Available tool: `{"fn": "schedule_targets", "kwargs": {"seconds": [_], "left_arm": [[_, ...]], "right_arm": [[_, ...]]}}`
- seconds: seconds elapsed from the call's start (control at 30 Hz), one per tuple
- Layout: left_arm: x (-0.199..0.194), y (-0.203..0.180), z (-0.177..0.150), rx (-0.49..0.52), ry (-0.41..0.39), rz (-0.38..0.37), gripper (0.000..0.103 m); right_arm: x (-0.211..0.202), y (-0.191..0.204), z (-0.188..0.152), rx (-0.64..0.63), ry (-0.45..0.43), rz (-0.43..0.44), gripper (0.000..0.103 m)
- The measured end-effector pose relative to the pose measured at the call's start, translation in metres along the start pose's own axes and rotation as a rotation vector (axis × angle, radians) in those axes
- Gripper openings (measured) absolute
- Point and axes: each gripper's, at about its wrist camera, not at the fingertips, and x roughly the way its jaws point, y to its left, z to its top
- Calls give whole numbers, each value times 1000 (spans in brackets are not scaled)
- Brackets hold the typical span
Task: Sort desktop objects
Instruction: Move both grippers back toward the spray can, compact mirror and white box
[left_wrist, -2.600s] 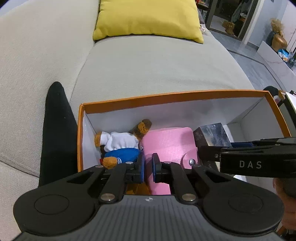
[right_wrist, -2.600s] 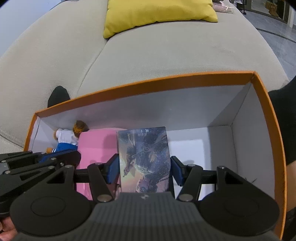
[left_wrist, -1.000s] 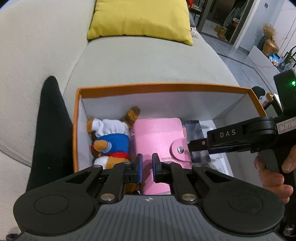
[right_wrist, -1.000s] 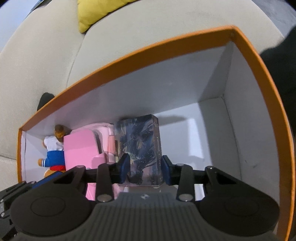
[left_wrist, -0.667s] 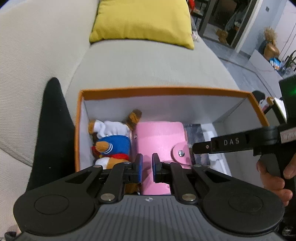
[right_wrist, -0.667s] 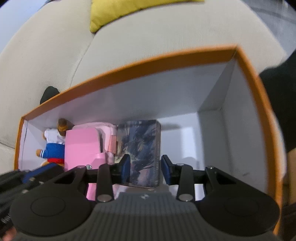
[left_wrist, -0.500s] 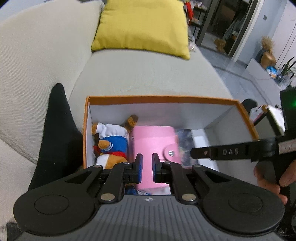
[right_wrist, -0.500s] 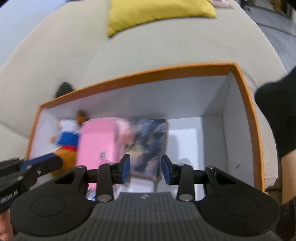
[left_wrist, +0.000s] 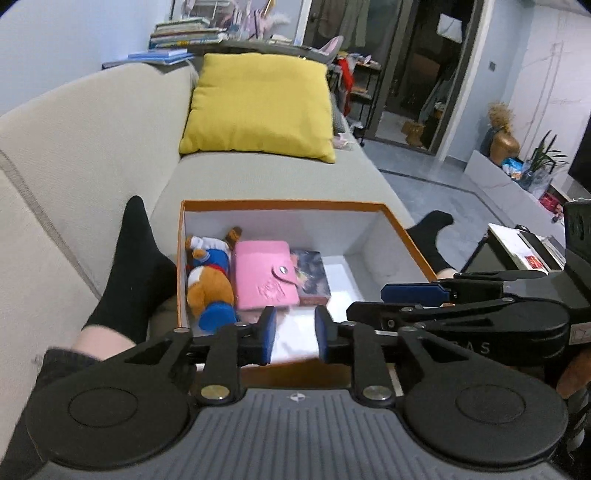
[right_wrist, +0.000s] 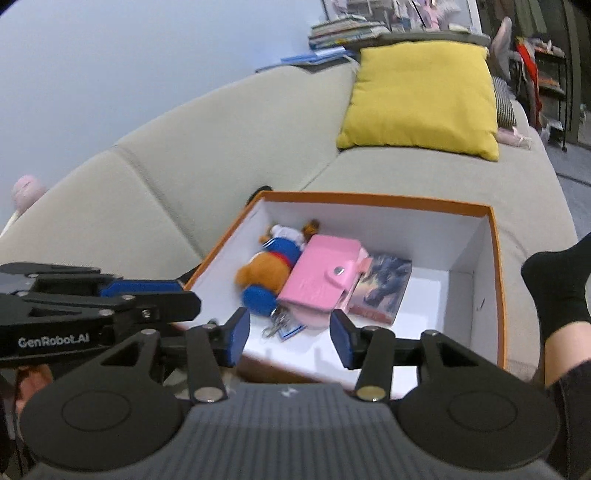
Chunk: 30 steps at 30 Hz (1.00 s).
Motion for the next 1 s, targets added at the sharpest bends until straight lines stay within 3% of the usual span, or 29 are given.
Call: {"fn": "schedule_targets", "kwargs": {"seconds": [0.1,0.4,0.57,0.7,0.8,1.0], "left_arm": [[-8,-9,-18,31,-7,33,28],[-12,-4,-76,-3,81,33,28],[-15,8,-111,10,123,97,28],[-14,16,-127,11,157,119,28],[-13,18,-136,0,178,116,30],[-1,20,-143,-33,235,112,33]], "right_arm": [[-13,10,-22,-29,-12,1,62],[-8,17,-90,28,90,-51,62],[3,18,-121,70,175,-66,61],[11,19,-132,90,221,-56,61],[19,22,-134,88,249,-38,55],[33,27,-138,117,286,40,54]]}}
